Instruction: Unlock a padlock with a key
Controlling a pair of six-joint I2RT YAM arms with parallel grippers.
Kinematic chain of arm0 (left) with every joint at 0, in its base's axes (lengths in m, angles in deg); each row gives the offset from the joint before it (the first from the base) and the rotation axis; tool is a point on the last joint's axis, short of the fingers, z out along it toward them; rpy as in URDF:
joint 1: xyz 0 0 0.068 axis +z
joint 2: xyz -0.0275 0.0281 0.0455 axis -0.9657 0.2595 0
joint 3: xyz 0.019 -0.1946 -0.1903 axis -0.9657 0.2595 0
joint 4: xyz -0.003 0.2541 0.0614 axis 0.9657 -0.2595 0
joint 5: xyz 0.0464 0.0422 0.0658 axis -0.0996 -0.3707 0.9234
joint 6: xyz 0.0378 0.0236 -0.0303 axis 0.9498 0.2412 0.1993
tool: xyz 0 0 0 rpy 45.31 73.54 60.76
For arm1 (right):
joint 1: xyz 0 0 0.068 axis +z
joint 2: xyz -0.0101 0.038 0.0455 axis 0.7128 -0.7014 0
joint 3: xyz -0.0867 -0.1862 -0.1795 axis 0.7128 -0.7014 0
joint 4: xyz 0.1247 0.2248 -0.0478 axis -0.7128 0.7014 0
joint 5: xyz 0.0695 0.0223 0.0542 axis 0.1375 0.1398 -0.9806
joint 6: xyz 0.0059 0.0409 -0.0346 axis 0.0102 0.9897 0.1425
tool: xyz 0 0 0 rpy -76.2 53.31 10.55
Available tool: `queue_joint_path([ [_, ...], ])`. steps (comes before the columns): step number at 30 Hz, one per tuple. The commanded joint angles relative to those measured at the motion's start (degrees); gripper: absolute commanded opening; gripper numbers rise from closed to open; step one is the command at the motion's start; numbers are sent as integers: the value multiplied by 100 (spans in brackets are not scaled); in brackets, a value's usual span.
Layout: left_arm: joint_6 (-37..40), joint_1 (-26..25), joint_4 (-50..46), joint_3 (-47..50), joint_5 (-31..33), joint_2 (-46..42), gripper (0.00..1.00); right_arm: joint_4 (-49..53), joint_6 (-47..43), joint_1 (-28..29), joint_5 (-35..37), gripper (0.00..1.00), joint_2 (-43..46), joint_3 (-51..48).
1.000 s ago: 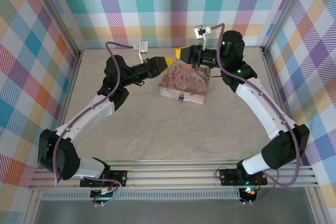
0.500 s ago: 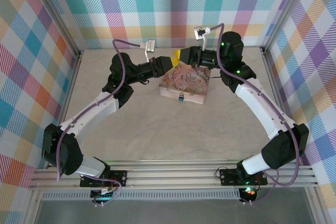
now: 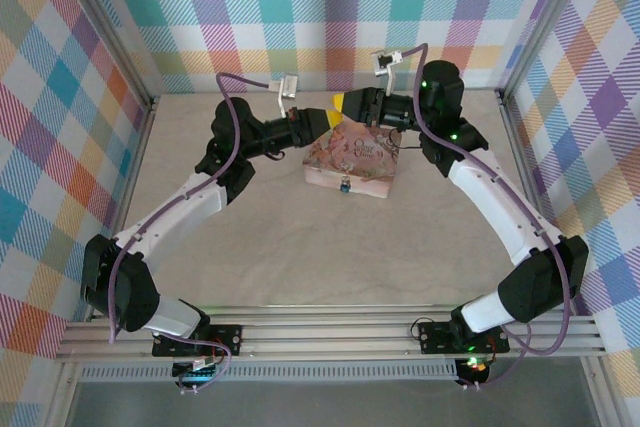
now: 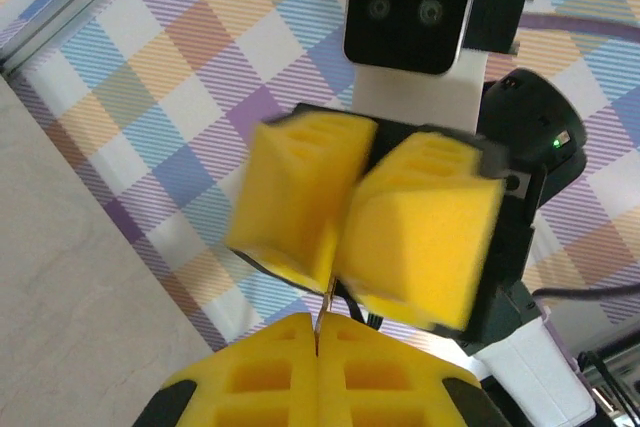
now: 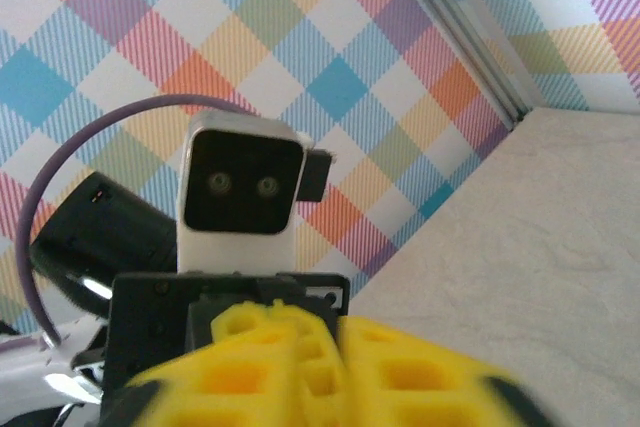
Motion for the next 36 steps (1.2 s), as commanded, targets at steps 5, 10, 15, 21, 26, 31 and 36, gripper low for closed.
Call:
queue_joint_path([
  [5,625,-63,-626,-186,-32,-292,0,508,680,-229,715,44,265,233],
  [10,793,-60,-899,-303,-62,-319,0,1228,695,-258,563,44,223,522],
  [15,978,-50,-1159,-311,-10,-361,0,1284,1038,-258,301,43,234,280],
  [21,1264,30,-1793,51,211,-486,0,2292,562,-37,1433,39,324,-122],
  [26,2037,178,-3310,593,852,-869,0,3298,366,606,3052,45,215,-482],
  [31,2259,347,-4092,1248,1406,-1348,0,3281,434,1222,4240,50,-132,-965],
  [36,2495,389,-4909,1562,1731,-1619,0,3080,747,1521,5064,50,-771,-1154],
])
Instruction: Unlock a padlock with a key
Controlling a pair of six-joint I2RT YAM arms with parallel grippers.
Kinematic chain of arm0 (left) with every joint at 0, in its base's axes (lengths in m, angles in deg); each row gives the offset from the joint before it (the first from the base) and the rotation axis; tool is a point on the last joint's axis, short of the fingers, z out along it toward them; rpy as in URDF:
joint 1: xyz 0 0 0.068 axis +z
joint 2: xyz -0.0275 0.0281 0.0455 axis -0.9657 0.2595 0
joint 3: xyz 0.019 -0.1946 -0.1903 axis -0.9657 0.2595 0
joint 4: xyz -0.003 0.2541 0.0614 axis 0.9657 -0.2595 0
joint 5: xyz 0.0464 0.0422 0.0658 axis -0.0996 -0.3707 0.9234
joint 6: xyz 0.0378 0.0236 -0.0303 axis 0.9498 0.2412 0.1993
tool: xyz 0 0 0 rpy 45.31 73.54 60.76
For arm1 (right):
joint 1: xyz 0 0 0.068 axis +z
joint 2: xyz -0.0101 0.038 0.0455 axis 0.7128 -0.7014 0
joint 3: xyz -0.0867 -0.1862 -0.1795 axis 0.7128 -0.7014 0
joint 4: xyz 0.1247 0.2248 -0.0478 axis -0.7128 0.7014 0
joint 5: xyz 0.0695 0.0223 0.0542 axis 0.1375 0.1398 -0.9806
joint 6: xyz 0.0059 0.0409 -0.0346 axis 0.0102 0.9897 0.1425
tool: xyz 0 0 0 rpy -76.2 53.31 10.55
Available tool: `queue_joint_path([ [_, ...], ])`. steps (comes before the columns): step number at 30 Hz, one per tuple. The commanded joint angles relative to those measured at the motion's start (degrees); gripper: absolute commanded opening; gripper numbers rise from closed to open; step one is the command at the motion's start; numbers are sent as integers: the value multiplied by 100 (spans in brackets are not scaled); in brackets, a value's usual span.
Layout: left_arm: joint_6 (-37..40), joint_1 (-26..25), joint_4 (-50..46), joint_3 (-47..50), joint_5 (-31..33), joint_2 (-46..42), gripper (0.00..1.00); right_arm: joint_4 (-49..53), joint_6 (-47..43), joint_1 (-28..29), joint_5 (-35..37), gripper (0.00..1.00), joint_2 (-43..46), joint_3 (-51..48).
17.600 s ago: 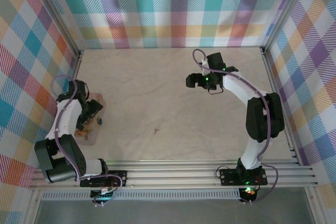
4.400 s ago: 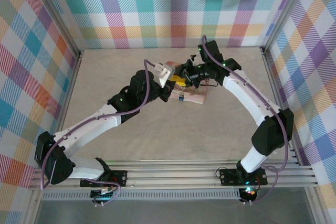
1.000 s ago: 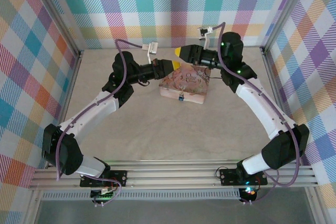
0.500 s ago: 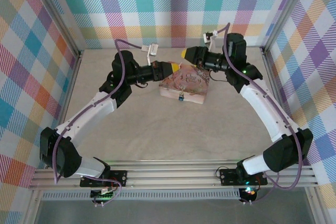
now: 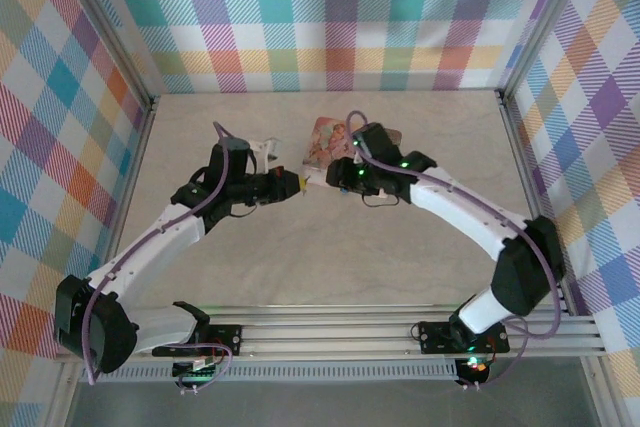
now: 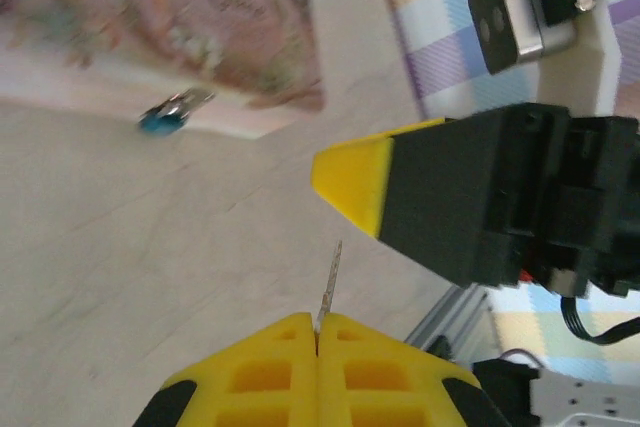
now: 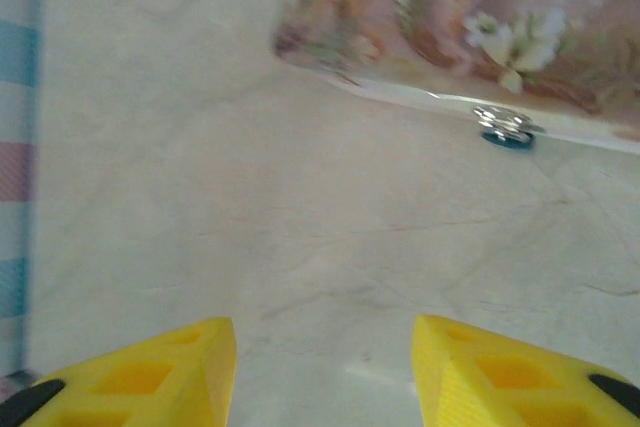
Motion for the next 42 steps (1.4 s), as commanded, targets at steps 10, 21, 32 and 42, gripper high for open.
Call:
queue_joint_path([
  [10,669,115,-1199,401,416,-686,0,-705,12,105,1950,51,-1469,97],
  [21,842,141,-1643,593,675,-1148,0,-1438,32,105,2384,50,-2263,107],
  [32,704,141,-1662,916,957,-1556,0,-1300,-664,91,2112,51,-3268,1152],
  [42,516,149,-1266,1255,1234,-1966,0,-1187,-1051,-4,1546,15,-3129,1126],
])
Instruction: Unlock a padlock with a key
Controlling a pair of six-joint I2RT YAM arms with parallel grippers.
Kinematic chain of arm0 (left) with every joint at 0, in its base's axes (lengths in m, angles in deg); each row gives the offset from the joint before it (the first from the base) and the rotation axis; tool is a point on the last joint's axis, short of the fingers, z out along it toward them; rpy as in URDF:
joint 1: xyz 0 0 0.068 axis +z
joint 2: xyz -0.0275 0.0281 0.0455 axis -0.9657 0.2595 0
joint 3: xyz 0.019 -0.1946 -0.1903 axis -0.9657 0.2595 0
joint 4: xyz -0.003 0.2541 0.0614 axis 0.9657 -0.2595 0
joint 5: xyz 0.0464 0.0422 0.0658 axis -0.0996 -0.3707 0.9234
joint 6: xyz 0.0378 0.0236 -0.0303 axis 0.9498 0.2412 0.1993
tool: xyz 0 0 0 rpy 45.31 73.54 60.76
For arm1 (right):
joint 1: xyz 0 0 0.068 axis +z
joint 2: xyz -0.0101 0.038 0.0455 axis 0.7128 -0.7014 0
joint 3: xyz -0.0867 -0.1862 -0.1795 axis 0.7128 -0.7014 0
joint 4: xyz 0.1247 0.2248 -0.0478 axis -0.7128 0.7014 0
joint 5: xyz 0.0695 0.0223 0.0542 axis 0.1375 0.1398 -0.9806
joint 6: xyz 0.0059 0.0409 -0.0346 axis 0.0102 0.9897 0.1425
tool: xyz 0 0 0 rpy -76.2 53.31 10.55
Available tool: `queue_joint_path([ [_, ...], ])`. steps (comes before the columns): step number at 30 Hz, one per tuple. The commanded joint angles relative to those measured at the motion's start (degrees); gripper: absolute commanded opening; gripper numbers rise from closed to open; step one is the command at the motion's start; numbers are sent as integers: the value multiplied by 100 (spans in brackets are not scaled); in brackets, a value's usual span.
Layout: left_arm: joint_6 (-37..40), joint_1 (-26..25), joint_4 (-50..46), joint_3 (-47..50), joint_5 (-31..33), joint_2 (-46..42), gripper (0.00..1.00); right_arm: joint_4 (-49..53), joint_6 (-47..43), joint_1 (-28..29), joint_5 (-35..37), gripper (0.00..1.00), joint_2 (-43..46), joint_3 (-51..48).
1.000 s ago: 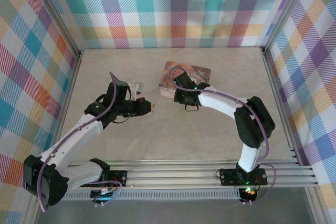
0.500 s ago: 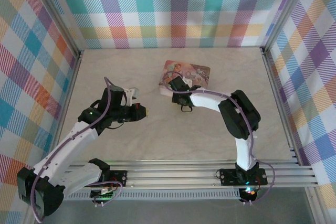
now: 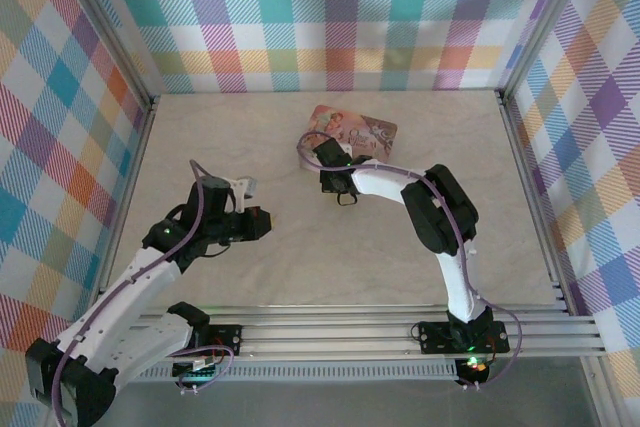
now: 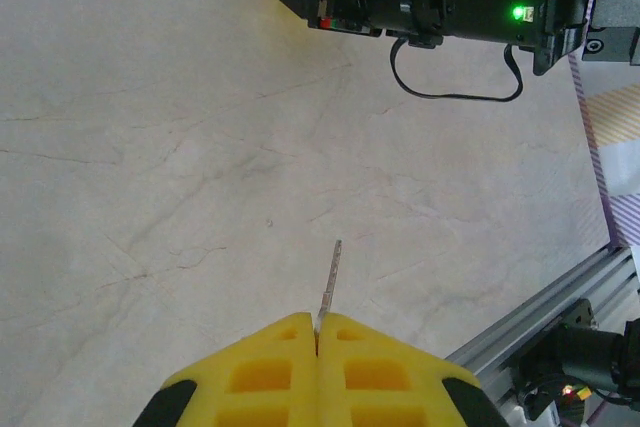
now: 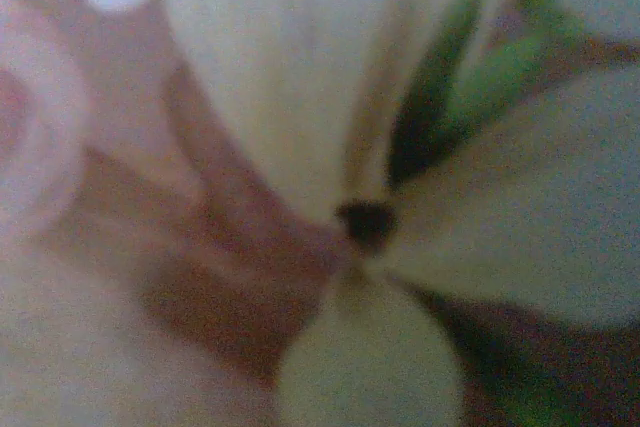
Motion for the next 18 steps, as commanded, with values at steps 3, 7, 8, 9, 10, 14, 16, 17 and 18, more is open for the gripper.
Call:
queue_joint_path([
  [3,-226,90,303,160,437,-253,0,69,-276,-72,-458,10,223,-36],
  [7,-236,90,471,290,515,-528,0,101,-378,-88,-670,5,391,-162],
  [8,-227,96,528,363,514,-590,0,96,-402,-92,-725,4,436,-203],
  [9,-205,90,593,445,501,-625,0,102,-430,-92,-772,2,481,-242],
  [10,-159,89,668,510,461,-634,0,90,-469,-92,-832,0,543,-291],
  [14,-95,93,981,657,276,-453,0,79,-601,-92,-1115,0,816,-518],
  [16,-86,89,1114,679,220,-298,0,111,-608,-92,-1224,0,981,-664],
  [17,-75,89,1172,664,194,-215,0,138,-604,-92,-1247,0,1080,-745],
  [18,-52,94,1220,652,162,-137,0,168,-563,-88,-1234,0,1185,-833],
])
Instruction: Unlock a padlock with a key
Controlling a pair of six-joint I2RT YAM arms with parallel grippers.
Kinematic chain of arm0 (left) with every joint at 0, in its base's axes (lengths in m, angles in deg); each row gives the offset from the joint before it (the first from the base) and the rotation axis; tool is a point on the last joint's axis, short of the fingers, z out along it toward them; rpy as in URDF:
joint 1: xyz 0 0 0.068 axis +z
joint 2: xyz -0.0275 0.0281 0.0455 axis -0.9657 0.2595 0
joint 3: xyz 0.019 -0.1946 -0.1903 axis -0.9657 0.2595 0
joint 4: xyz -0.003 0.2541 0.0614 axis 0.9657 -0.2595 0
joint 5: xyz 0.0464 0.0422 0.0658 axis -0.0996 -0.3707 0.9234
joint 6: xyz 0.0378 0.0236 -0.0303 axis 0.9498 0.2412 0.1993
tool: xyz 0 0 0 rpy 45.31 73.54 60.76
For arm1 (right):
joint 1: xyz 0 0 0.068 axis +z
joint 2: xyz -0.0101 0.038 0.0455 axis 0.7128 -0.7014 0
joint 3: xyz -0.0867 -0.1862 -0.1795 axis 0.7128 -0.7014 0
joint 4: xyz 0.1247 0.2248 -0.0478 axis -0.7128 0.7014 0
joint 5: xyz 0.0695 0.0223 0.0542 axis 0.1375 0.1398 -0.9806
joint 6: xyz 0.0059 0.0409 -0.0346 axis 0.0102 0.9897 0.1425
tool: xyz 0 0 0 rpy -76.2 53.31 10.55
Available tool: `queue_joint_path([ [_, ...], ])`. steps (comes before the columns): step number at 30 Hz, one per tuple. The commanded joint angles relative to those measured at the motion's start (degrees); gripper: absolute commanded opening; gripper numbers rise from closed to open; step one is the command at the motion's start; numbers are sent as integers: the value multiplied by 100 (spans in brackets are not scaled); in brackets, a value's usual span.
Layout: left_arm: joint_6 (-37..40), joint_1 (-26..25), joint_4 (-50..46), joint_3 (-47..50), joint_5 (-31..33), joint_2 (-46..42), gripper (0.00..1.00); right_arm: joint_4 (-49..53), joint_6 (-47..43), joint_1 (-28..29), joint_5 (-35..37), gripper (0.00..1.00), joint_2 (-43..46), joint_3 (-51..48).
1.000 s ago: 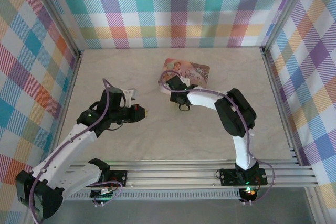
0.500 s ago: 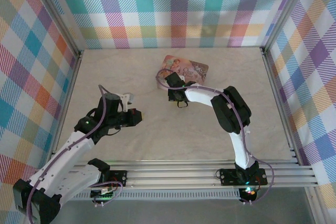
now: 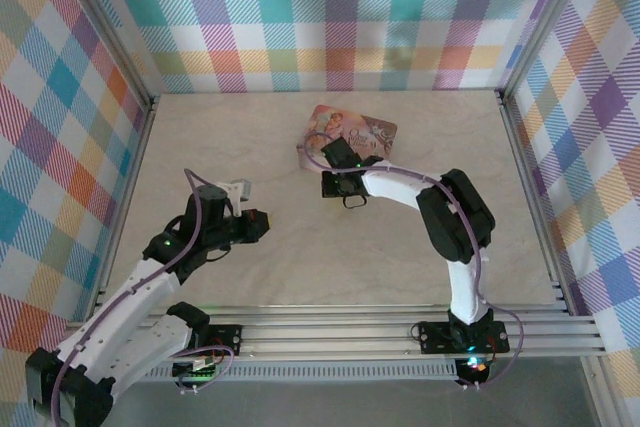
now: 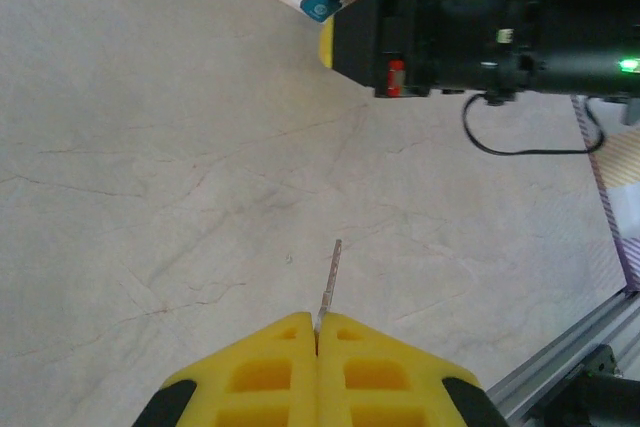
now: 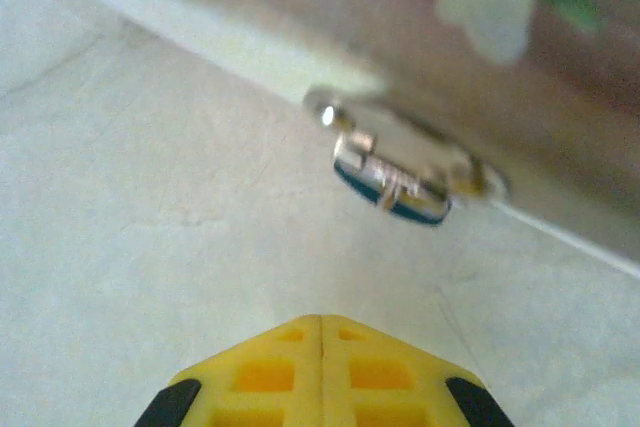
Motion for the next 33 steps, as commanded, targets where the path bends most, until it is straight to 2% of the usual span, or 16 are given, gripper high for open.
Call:
queue_joint_path([
  [1,142,89,462,25,-211,173,0,129,-38,-29,-189,0,471,-260],
  [4,208,89,563,-2,-294,276,0,251,223,-28,88,2,715,-384],
  [7,271,91,556,-44,-353,330,0,443,422,-29,349,30,696,-189],
  [8,286,88,541,-49,-351,346,0,541,457,-29,400,36,627,-63],
  [10,334,89,525,-70,-352,356,0,652,511,-29,524,44,451,172],
  [13,393,89,504,-110,-381,390,0,664,681,-29,785,52,174,425],
  [21,526,89,186,-304,-526,486,0,788,1012,-16,1107,53,-520,1055],
  [33,491,88,-236,-240,-276,25,0,369,1173,18,1659,53,-745,1148],
])
